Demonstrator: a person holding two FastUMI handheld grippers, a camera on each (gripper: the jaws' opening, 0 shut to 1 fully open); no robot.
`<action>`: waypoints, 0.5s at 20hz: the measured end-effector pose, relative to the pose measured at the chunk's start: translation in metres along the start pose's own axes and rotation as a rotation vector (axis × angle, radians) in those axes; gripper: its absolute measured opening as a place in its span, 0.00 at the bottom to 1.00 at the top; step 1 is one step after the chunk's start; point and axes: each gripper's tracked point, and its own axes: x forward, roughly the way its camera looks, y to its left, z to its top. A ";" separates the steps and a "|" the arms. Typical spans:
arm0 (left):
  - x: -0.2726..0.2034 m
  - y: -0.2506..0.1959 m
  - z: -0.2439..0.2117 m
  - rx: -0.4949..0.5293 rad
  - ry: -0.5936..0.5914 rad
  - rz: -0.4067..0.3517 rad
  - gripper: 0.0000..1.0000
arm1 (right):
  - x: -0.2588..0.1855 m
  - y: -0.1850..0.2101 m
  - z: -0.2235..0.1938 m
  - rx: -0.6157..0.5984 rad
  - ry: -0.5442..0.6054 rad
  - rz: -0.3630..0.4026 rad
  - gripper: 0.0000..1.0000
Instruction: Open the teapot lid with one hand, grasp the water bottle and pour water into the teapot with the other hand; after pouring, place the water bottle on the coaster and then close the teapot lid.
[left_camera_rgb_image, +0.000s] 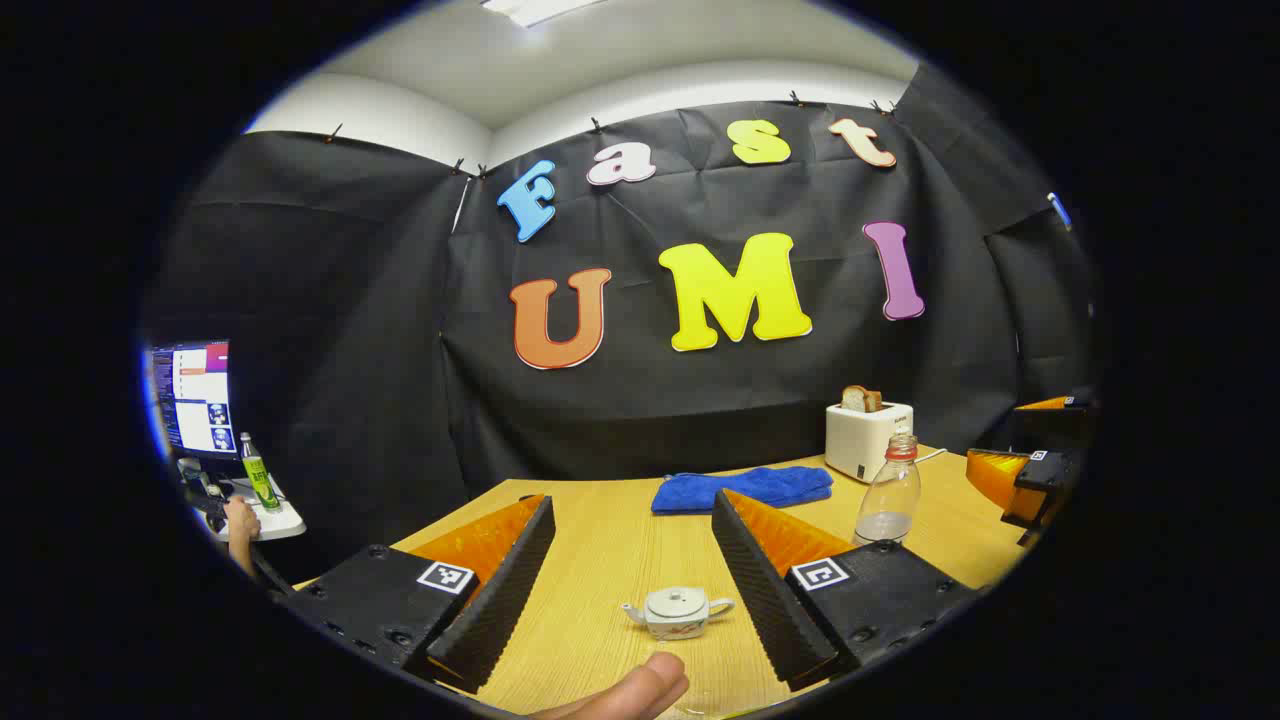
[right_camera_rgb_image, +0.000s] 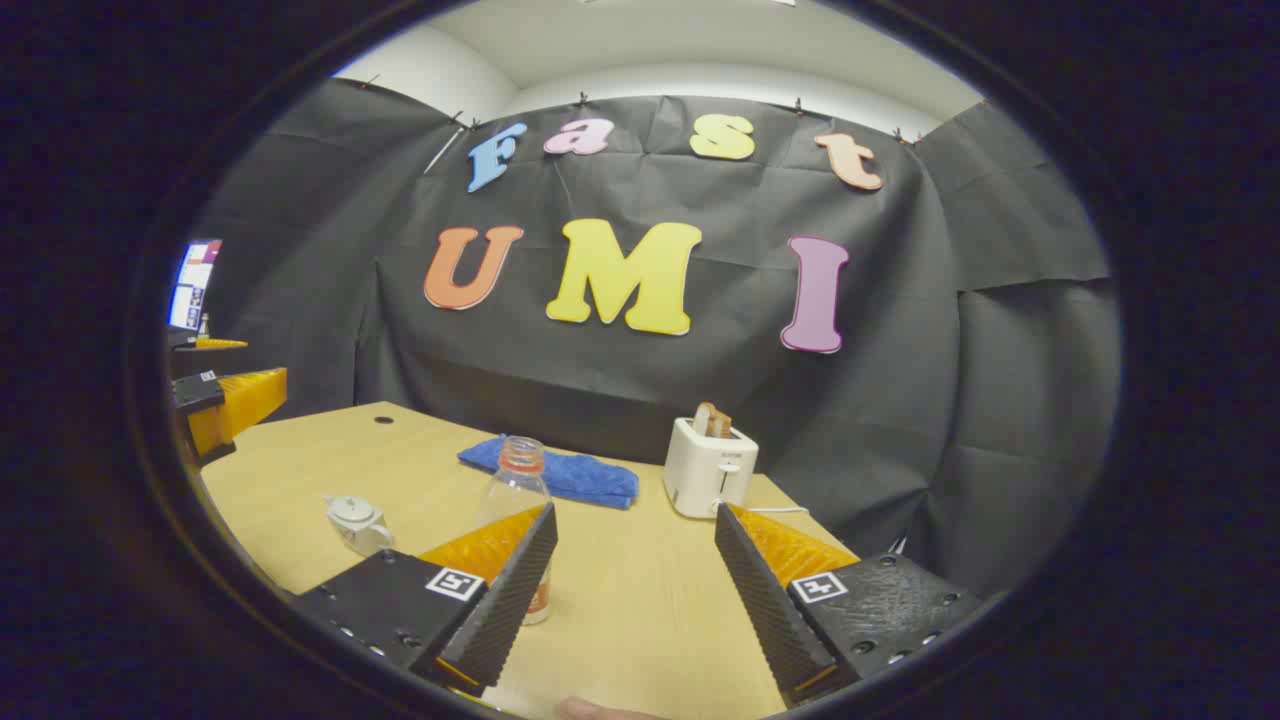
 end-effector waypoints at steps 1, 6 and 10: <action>0.000 0.005 -0.003 -0.019 0.010 0.012 0.99 | 0.000 0.006 0.000 0.005 0.001 0.014 0.95; 0.007 0.014 -0.014 -0.050 0.045 0.017 0.99 | -0.005 0.003 0.011 0.006 -0.038 0.003 0.95; 0.012 0.018 -0.027 -0.062 0.087 0.031 0.99 | -0.010 0.004 0.015 0.053 -0.046 0.029 0.95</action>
